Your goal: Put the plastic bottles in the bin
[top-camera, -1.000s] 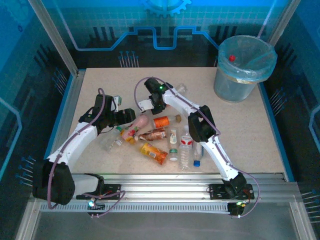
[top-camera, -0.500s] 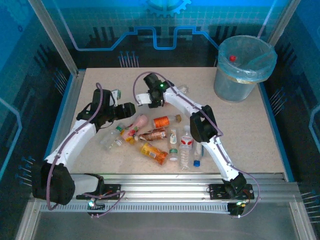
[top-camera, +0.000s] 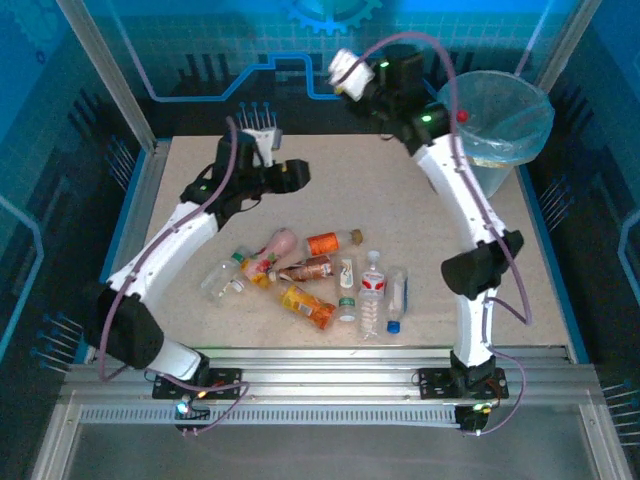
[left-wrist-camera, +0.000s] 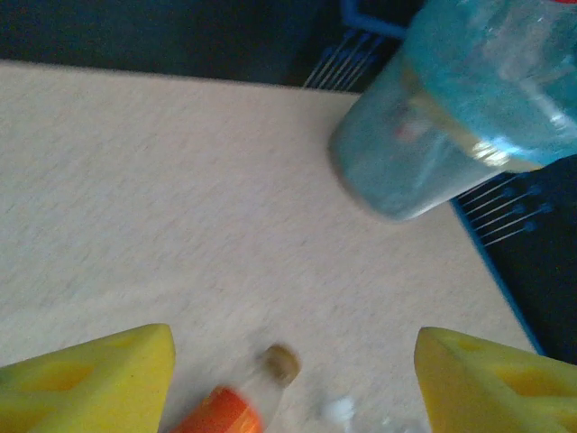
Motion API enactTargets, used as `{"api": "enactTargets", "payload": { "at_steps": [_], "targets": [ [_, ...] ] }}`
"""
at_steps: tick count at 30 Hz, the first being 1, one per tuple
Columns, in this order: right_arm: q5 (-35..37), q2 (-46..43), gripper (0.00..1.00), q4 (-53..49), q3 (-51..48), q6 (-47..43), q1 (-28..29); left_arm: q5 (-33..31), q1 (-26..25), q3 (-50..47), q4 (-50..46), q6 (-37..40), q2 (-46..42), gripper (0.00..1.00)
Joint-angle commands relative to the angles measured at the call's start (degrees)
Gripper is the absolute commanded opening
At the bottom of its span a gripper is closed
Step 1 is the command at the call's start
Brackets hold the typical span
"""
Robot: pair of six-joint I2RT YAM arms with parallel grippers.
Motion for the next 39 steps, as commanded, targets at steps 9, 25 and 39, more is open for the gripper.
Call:
{"api": "enactTargets", "payload": {
  "at_steps": [9, 25, 39],
  "targets": [
    [-3.4, -0.5, 0.03, 7.5, 4.2, 21.4, -12.9, 8.6, -5.8, 27.2, 7.7, -1.2, 18.2, 0.72],
    [1.0, 7.7, 0.0, 13.1, 15.7, 29.8, -18.1, 9.7, -9.1, 33.2, 5.2, -1.0, 23.8, 0.72],
    [14.4, 13.8, 0.0, 15.8, 17.0, 22.0, -17.4, 10.2, -9.1, 34.2, 5.3, -1.6, 24.8, 0.72]
  ]
}}
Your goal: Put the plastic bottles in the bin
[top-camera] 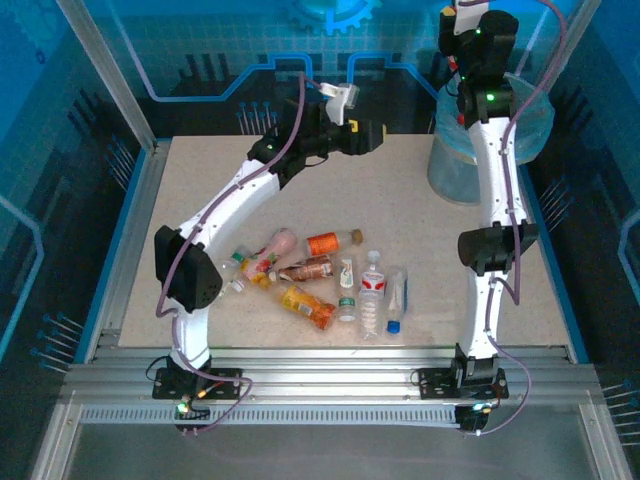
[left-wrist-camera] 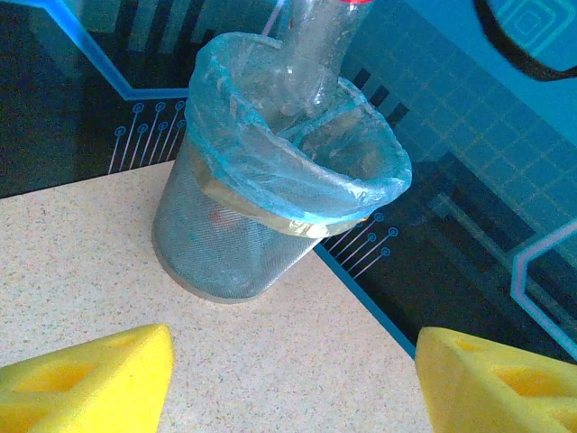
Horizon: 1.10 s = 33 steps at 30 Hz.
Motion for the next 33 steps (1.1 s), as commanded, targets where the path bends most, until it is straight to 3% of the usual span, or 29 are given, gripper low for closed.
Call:
{"api": "enactTargets", "payload": {
  "at_steps": [1, 13, 21, 26, 31, 33],
  "targets": [
    [7.2, 2.2, 0.0, 1.1, 1.6, -3.0, 0.1, 1.6, -0.3, 1.2, 0.9, -1.0, -0.3, 0.72],
    [18.3, 4.9, 0.0, -3.5, -1.5, 1.7, -1.6, 0.6, -0.3, -6.9, 4.9, -3.2, -4.8, 0.72],
    [12.1, -1.4, 0.0, 2.5, -15.4, 8.4, -3.4, -0.2, -0.3, -10.5, 6.6, -3.7, -6.6, 0.72],
    [12.9, -1.6, 0.0, 3.4, -15.7, 8.5, -3.8, -0.3, -0.3, -11.0, 7.1, -4.0, -6.5, 0.72],
    [12.3, -2.2, 0.14, 2.0, -17.6, 11.0, -4.9, 0.1, -0.3, -11.2, 7.0, -4.3, -6.4, 0.72],
    [11.7, -3.4, 0.34, 2.9, -19.7, 11.9, -5.1, 0.1, -0.3, -11.3, 6.8, -4.2, -6.4, 0.72]
  ]
}}
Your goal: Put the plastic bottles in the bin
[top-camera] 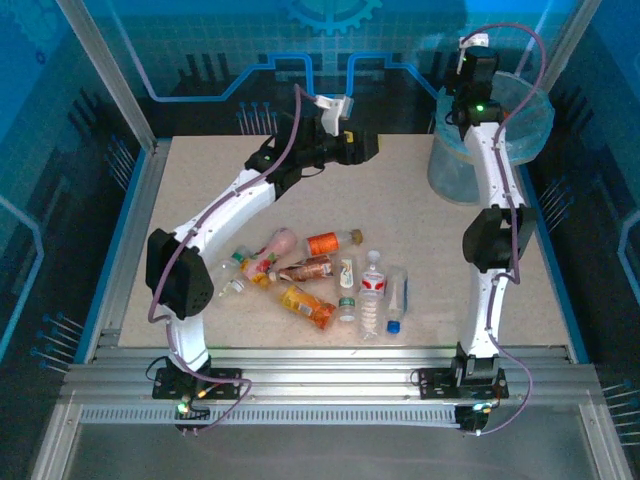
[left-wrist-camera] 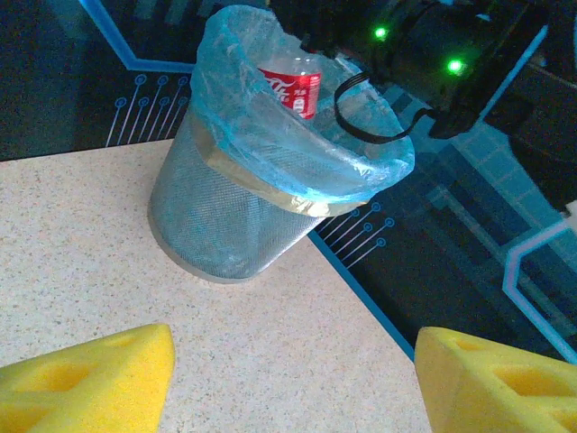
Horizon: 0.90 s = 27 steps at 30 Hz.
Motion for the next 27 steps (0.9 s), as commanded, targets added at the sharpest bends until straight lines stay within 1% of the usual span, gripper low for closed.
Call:
{"api": "enactTargets", "payload": {
  "at_steps": [1, 3, 5, 9, 16, 19, 23, 27],
  "targets": [
    [-0.8, -4.4, 0.46, 3.8, -2.4, 3.2, -1.3, -0.1, -0.3, -0.9, 1.1, -1.1, -2.1, 0.72],
    [-0.7, -4.8, 0.52, 3.7, -2.6, 3.7, -1.3, -0.2, -0.3, -0.8, 1.1, -0.9, -2.1, 0.72],
    [-0.8, -4.7, 0.55, 3.0, -1.7, 3.7, -1.3, -0.2, -0.3, -0.4, 1.0, -0.8, -2.0, 0.72],
    [-1.4, -4.6, 0.55, 1.6, -0.1, 3.8, -1.3, -0.1, -0.3, 0.4, 0.5, -0.7, -1.8, 0.72],
    [-2.4, -5.9, 0.54, 0.8, -0.3, 4.3, -1.3, -0.2, -0.3, 0.3, 0.4, -0.8, -1.9, 0.72],
    [-3.4, -7.2, 0.54, 0.1, -0.6, 4.7, -0.8, -1.3, -0.3, -0.1, -0.5, -0.1, -2.8, 0.72],
    [-6.4, -10.1, 0.55, -1.2, -0.8, 4.6, 0.9, -3.7, -0.1, -0.7, -3.8, 2.4, -6.3, 0.72],
    [-10.3, -14.6, 0.59, -5.9, -0.6, 7.3, 3.2, -7.2, 0.1, -4.4, -7.9, 6.9, -13.0, 0.73]
  ]
}}
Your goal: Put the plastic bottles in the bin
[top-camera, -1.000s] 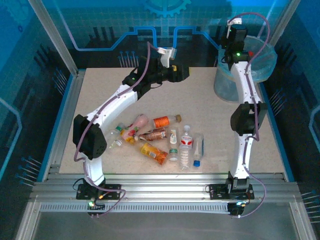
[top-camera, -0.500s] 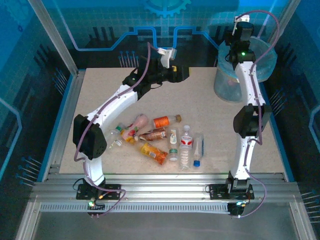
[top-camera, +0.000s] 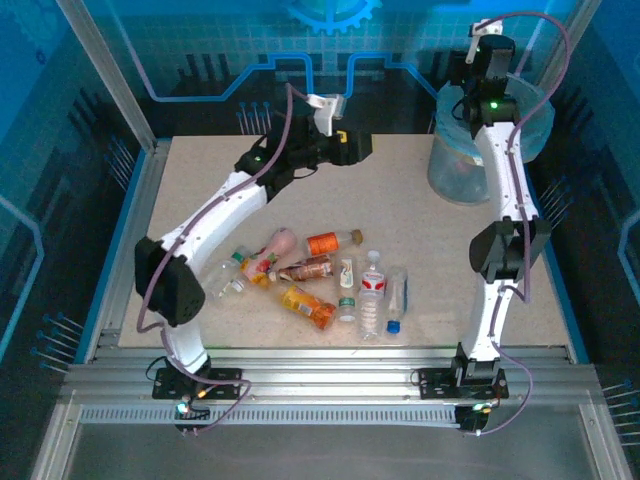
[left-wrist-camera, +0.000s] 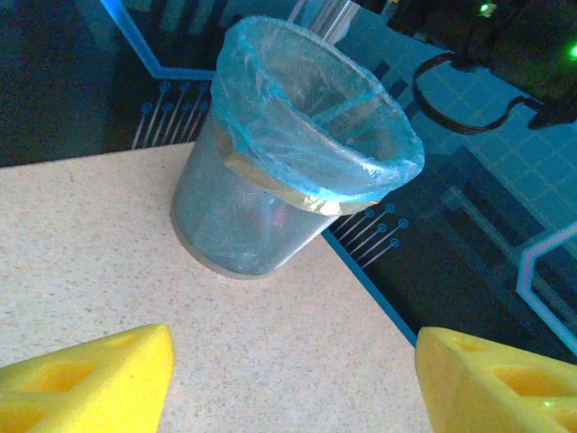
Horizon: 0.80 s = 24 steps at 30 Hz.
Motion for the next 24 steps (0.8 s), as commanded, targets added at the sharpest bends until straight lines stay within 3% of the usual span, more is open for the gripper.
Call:
{"api": "enactTargets", "payload": {
  "at_steps": [1, 7, 14, 18, 24],
  "targets": [
    [-4.5, -7.1, 0.6, -3.5, 0.9, 2.1, 3.3, -4.7, 0.1, -3.9, -3.7, 5.7, -9.2, 0.73],
    [-14.3, -16.7, 0.61, -7.0, -9.5, -10.0, 14.2, -13.2, 1.5, -21.3, -7.1, 9.0, -24.3, 0.74],
    [-37.9, -24.4, 0.62, -11.5, -26.4, -19.2, 28.5, -17.8, 5.9, -38.6, -16.0, 2.7, -41.3, 0.75],
    [-31.6, -24.8, 0.62, -17.9, -31.1, -17.6, 37.7, -22.9, 7.7, -46.1, -21.8, -3.3, -50.6, 0.76],
    [-29.5, -17.3, 0.6, -31.2, -27.5, -8.2, 46.4, -24.2, 9.7, -51.6, -31.0, -7.0, -57.9, 0.77]
  ]
}}
